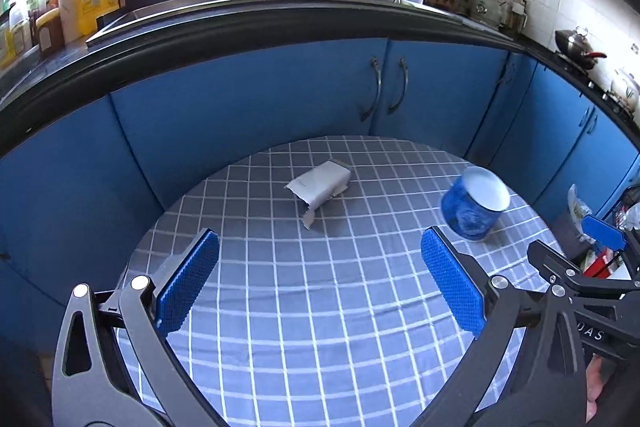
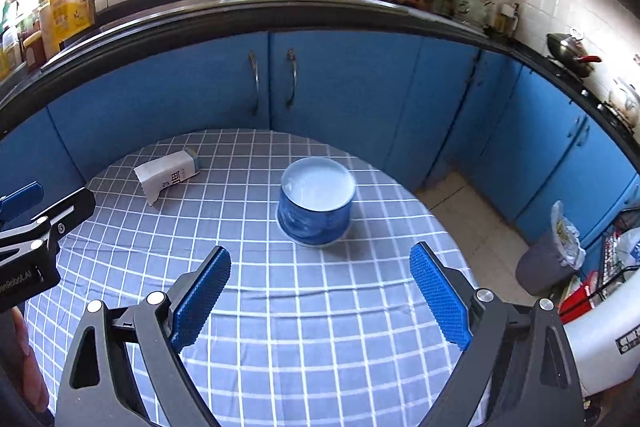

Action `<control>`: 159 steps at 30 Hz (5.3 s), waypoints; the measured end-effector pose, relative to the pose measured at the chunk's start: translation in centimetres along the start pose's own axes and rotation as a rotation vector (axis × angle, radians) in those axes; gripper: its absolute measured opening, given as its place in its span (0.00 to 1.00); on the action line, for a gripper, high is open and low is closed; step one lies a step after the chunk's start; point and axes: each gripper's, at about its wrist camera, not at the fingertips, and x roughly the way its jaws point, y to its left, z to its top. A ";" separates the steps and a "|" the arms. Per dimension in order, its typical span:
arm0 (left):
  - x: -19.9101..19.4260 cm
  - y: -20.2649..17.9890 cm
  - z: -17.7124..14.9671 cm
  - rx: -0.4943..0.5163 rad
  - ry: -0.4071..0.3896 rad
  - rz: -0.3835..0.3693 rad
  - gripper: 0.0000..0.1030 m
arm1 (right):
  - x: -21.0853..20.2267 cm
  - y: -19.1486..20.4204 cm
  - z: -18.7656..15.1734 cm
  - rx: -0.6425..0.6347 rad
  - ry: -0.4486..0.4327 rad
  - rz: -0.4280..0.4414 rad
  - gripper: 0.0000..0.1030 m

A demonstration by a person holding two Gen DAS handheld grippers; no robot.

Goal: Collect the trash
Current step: 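Move both grippers over the table toward the white carton and blue mug, then grasp the white paper carton with the left gripper while the right grasps the blue mug, then carry the carton and blue mug over the bin and open both grippers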

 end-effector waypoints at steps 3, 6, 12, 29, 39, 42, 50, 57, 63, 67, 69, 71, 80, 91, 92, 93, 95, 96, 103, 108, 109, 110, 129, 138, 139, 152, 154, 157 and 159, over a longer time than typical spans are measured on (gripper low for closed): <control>1.8 0.1 0.8 0.021 0.004 0.013 0.97 | 2.0 0.4 0.7 -0.005 0.019 0.010 0.86; 3.8 0.1 1.4 0.042 0.018 0.019 0.97 | 3.9 0.8 1.3 -0.007 0.036 0.021 0.86; 7.6 0.0 2.2 0.079 0.053 0.040 0.97 | 7.1 1.4 2.2 -0.011 0.064 0.024 0.86; 14.7 0.8 3.1 0.145 0.109 0.053 0.97 | 11.1 1.5 4.2 -0.036 0.049 -0.062 0.86; 16.3 1.0 2.8 0.151 0.128 0.052 0.97 | 13.1 0.0 4.0 0.012 0.095 -0.041 0.86; 16.4 1.1 2.8 0.147 0.130 0.048 0.97 | 13.7 -0.1 3.9 0.029 0.101 -0.017 0.86; 17.0 0.9 2.6 0.152 0.152 0.009 0.69 | 13.2 0.6 3.1 0.017 0.072 -0.016 0.72; 15.6 0.5 1.7 0.154 0.163 -0.028 0.37 | 12.3 0.2 2.5 0.045 0.071 -0.002 0.72; 13.2 0.3 1.1 0.141 0.154 -0.041 0.36 | 10.1 0.0 1.7 0.032 0.059 -0.010 0.71; 11.1 0.1 0.5 0.137 0.138 -0.048 0.36 | 8.0 -0.2 1.0 0.025 0.044 -0.014 0.71; 10.1 -0.3 0.2 0.140 0.131 -0.052 0.36 | 6.7 -0.2 0.6 0.019 0.032 -0.017 0.72; 8.9 -0.6 -0.1 0.142 0.135 -0.059 0.36 | 5.6 -0.3 0.4 0.014 0.027 -0.018 0.72; 3.3 -3.1 -0.5 0.155 0.091 -0.095 0.36 | 0.4 -2.0 -1.4 0.024 -0.006 -0.030 0.72; -1.8 -7.3 -0.9 0.193 0.043 -0.134 0.36 | -5.8 -5.5 -3.4 0.061 -0.063 -0.068 0.72; -2.2 -7.8 -1.0 0.199 0.039 -0.140 0.36 | -6.3 -5.9 -3.6 0.066 -0.068 -0.071 0.72; -2.6 -8.4 -1.1 0.206 0.033 -0.145 0.36 | -6.8 -6.2 -3.7 0.070 -0.073 -0.075 0.72; -3.6 -9.5 -1.3 0.218 0.024 -0.153 0.36 | -7.8 -7.0 -4.2 0.079 -0.085 -0.085 0.72; -4.1 -10.2 -1.3 0.229 0.017 -0.158 0.36 | -8.3 -7.5 -4.4 0.088 -0.090 -0.089 0.72; -6.4 -14.1 -1.3 0.283 -0.017 -0.185 0.36 | -10.9 -10.5 -5.7 0.129 -0.116 -0.115 0.72; -7.7 -17.3 -1.6 0.326 -0.040 -0.213 0.36 | -12.6 -13.1 -6.5 0.159 -0.136 -0.141 0.72; -7.9 -18.1 -1.7 0.336 -0.041 -0.223 0.36 | -12.9 -13.6 -6.7 0.166 -0.139 -0.146 0.72; -8.1 -18.9 -1.9 0.343 -0.042 -0.229 0.36 | -13.2 -14.3 -6.9 0.176 -0.141 -0.151 0.72; -8.2 -31.7 -3.8 0.480 -0.034 -0.317 0.36 | -14.9 -24.0 -10.3 0.287 -0.163 -0.242 0.72; -6.9 -36.3 -4.5 0.523 -0.014 -0.332 0.36 | -13.3 -28.8 -11.8 0.347 -0.132 -0.261 0.72; -6.8 -36.8 -4.5 0.527 -0.012 -0.333 0.36 | -12.9 -29.2 -11.9 0.352 -0.125 -0.260 0.72; -5.0 -41.4 -4.9 0.562 0.006 -0.352 0.36 | -10.2 -33.5 -13.3 0.411 -0.061 -0.283 0.87; -4.7 -41.8 -5.1 0.569 0.013 -0.353 0.36 | -10.0 -34.0 -13.6 0.425 -0.058 -0.291 0.87; -4.3 -42.4 -5.4 0.574 0.021 -0.357 0.36 | -9.9 -34.5 -13.9 0.434 -0.048 -0.307 0.87; -4.1 -42.8 -5.7 0.577 0.025 -0.360 0.36 | -9.8 -34.8 -14.1 0.437 -0.043 -0.317 0.88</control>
